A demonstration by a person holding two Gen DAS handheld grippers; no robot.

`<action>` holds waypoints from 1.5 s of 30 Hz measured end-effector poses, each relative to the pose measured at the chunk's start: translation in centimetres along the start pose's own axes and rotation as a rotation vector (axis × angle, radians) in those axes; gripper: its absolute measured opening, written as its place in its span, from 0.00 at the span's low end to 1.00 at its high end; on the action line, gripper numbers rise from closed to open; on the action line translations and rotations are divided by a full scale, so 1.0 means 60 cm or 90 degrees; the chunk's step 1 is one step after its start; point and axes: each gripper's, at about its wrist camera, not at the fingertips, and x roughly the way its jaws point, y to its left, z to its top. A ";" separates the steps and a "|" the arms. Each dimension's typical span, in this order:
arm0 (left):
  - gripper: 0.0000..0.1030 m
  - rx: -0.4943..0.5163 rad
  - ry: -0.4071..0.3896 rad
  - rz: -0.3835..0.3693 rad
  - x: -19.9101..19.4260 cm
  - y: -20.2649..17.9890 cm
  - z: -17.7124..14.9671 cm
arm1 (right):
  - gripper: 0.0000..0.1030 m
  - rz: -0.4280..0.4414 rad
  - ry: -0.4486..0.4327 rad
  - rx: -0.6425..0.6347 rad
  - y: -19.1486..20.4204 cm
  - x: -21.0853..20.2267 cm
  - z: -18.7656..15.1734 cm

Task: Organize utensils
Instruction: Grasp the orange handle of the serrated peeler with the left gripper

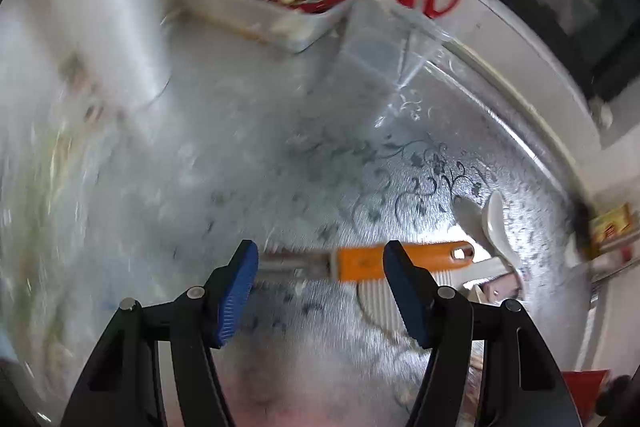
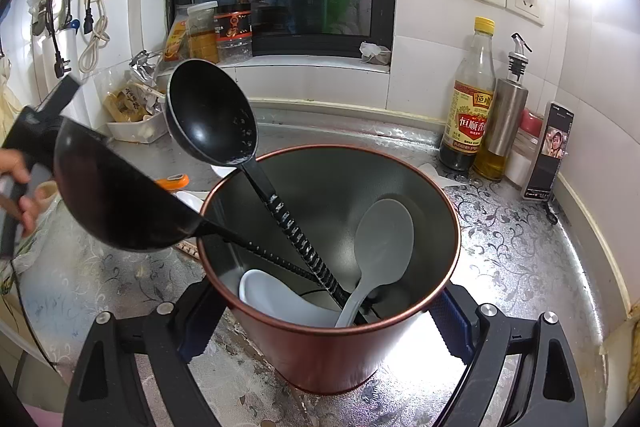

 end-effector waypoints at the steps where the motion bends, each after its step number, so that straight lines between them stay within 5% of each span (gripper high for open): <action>1: 0.64 0.011 0.001 0.011 0.005 -0.006 0.005 | 0.89 0.000 0.000 0.000 0.000 0.000 0.000; 11: 0.64 0.064 0.049 0.047 0.055 -0.045 0.016 | 0.89 -0.001 0.001 -0.004 0.002 0.000 0.001; 32: 0.64 0.140 0.044 0.083 0.014 -0.035 -0.101 | 0.89 0.008 0.002 0.003 -0.002 0.003 0.001; 45: 0.64 0.100 0.025 0.092 -0.004 0.008 -0.134 | 0.89 0.013 0.001 0.002 -0.001 -0.001 0.000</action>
